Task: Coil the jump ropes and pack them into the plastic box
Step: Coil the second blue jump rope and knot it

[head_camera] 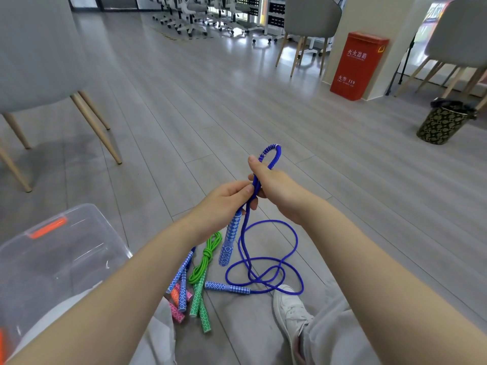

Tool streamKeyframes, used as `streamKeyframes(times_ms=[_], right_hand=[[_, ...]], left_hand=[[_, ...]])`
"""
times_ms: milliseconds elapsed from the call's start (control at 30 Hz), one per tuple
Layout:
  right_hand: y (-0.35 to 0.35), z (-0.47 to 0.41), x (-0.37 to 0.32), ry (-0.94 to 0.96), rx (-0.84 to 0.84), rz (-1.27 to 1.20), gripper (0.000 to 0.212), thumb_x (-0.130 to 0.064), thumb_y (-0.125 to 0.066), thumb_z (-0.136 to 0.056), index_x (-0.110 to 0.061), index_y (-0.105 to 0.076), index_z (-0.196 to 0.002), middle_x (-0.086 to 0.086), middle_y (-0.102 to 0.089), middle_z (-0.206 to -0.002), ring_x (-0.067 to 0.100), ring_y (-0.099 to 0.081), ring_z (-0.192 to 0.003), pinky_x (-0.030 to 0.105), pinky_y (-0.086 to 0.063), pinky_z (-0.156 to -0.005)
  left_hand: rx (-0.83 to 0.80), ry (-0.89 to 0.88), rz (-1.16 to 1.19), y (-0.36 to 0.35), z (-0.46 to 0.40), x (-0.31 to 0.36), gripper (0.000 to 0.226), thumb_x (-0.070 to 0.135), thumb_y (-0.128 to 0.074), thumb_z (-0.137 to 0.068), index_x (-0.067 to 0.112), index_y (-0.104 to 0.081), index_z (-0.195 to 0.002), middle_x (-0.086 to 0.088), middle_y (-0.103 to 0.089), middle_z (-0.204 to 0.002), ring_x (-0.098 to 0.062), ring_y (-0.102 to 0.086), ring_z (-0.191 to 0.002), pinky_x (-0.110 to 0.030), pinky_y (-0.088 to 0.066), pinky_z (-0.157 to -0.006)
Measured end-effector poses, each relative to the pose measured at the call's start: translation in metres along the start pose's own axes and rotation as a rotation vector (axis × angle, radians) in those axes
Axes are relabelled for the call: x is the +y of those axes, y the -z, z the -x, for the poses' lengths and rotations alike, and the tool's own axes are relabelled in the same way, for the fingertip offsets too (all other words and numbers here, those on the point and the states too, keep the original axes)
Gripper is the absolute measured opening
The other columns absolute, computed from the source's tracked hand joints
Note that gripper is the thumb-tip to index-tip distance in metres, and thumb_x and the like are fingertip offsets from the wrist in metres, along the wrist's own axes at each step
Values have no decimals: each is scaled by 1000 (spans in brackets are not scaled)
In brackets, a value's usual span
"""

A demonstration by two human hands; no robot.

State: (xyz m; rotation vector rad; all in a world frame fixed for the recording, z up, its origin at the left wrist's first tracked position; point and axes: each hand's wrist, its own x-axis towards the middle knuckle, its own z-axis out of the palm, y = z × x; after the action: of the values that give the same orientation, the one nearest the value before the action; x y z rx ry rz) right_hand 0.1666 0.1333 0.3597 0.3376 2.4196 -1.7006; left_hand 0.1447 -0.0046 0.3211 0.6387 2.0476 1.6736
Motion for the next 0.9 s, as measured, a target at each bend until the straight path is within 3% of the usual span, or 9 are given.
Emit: streamKeyframes(times_ms=[100, 200, 300, 400, 433, 533, 600, 733, 900], right_hand=[[0, 0, 1, -12, -34, 26, 73, -57, -29, -99, 6, -63, -110, 10, -64, -78, 20, -63, -91, 21, -41, -83], [1, -6, 8, 33, -92, 12, 76, -66, -32, -94, 1, -67, -102, 4, -69, -81, 12, -61, -101, 40, -28, -114], [0, -13, 18, 77, -237, -2, 69, -72, -25, -91, -19, -69, -104, -6, -71, -91, 13, -61, -109, 38, -28, -114], [0, -11, 26, 30, -337, -13, 78, -63, -11, -97, -11, -61, -125, -4, -68, -110, 13, -64, -105, 14, -42, -90], [0, -11, 29, 20, -369, 18, 81, -65, -9, -96, -10, -62, -124, 1, -69, -113, 14, -65, -106, 14, -41, -89], [3, -14, 38, -9, -465, 93, 79, -74, -22, -89, -14, -71, -102, 11, -72, -91, 21, -67, -97, 38, -32, -109], [9, -11, 40, -31, -517, 116, 66, -65, -32, -94, -11, -69, -96, 12, -64, -78, 25, -67, -92, 42, -40, -107], [10, -7, 43, 13, -407, 266, 33, -40, -54, -96, -15, -65, -113, 2, -64, -96, 15, -63, -98, 35, -48, -102], [-14, -5, 47, 38, -422, 261, 52, -20, -63, -92, -28, -43, -140, -2, -55, -136, 11, -50, -126, 32, -38, -110]], left_hand=[[-58, -10, -12, 4, -1, -2, 33, 25, -35, -104, 21, -65, -92, 6, -55, -74, -12, -54, -85, -29, -43, -91], [-33, -15, 18, 6, -2, 0, 30, 24, -34, -105, 19, -61, -91, 11, -52, -67, -11, -60, -83, -22, -47, -84], [102, -35, 103, 13, -5, -1, 30, 27, -35, -104, 16, -55, -84, 10, -49, -63, -14, -54, -69, -27, -43, -73], [201, -16, 362, 23, -8, 2, 30, 26, -36, -105, 15, -56, -85, 6, -43, -62, -12, -46, -57, -31, -45, -69], [214, -11, 434, 26, -7, 4, 30, 25, -35, -105, 14, -56, -86, 6, -42, -62, -11, -44, -55, -30, -48, -68], [255, -18, 563, 36, -6, 9, 28, 23, -35, -104, 13, -54, -87, 7, -42, -61, -8, -40, -51, -25, -51, -61], [302, -31, 606, 45, -6, 12, 26, 22, -36, -104, 13, -54, -87, 8, -43, -60, -7, -38, -50, -22, -47, -57], [349, -9, 732, 62, -5, 14, 24, 22, -37, -104, 15, -53, -87, 7, -42, -61, -7, -37, -49, -21, -45, -54], [240, 45, 803, 49, -3, 15, 24, 23, -37, -103, 14, -54, -89, 6, -41, -64, -7, -35, -51, -20, -45, -54]])
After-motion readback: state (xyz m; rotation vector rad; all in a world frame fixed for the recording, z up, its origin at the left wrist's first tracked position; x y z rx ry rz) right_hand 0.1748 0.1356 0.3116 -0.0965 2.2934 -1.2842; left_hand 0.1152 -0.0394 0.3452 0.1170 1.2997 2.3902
